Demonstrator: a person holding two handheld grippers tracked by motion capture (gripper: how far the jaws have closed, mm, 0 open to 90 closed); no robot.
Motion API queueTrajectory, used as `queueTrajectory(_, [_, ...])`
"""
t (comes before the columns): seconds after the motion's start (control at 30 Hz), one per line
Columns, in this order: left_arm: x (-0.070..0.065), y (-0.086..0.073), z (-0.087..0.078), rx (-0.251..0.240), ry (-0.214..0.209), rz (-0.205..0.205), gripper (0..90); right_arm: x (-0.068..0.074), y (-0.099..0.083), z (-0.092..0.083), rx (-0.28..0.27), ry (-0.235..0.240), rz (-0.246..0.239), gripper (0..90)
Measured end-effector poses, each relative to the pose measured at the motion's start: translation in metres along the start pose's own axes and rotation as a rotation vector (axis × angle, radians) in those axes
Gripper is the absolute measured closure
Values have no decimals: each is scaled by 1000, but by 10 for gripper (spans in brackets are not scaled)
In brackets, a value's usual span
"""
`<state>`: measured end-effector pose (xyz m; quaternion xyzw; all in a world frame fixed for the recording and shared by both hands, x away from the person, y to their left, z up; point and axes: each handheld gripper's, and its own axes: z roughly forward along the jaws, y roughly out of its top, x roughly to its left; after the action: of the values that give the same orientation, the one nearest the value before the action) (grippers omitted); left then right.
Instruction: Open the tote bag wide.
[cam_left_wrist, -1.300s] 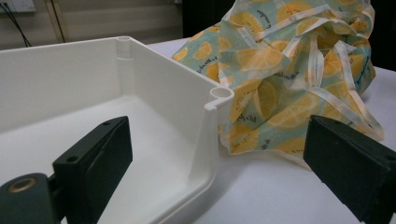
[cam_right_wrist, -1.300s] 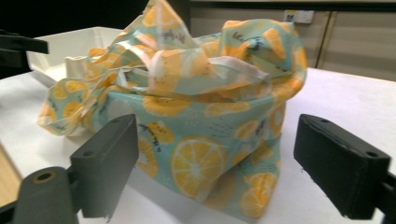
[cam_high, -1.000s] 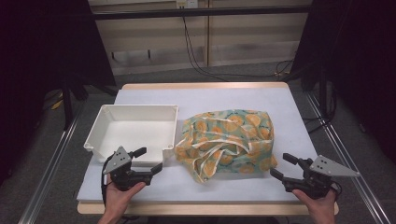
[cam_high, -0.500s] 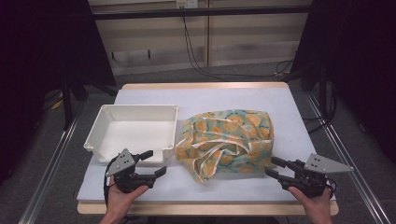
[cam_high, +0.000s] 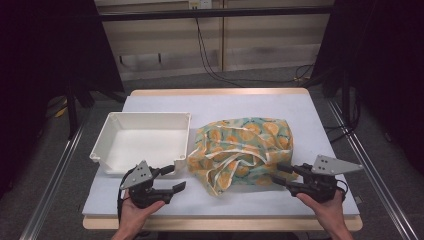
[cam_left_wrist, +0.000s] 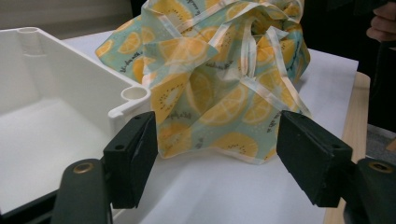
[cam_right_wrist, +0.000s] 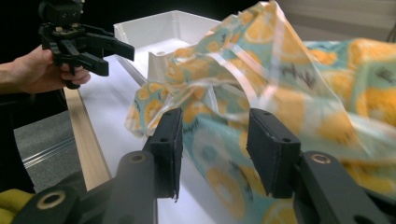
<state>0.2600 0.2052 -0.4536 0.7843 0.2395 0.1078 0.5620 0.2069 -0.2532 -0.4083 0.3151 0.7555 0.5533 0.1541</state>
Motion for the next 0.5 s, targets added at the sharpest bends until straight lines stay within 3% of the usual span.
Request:
queueTrajectory(0.2, [-4,1,5,3,-40,21,422,-6,22,24,25,37,-38,631])
queueTrajectory(0.23, [-6,2,8,1,-64,18,433,-7,24,28,31,40,-43,643])
queueTrajectory(0.5, [-17,14,25,6,-113,56,518,-16,39,48,61,34,-67,635])
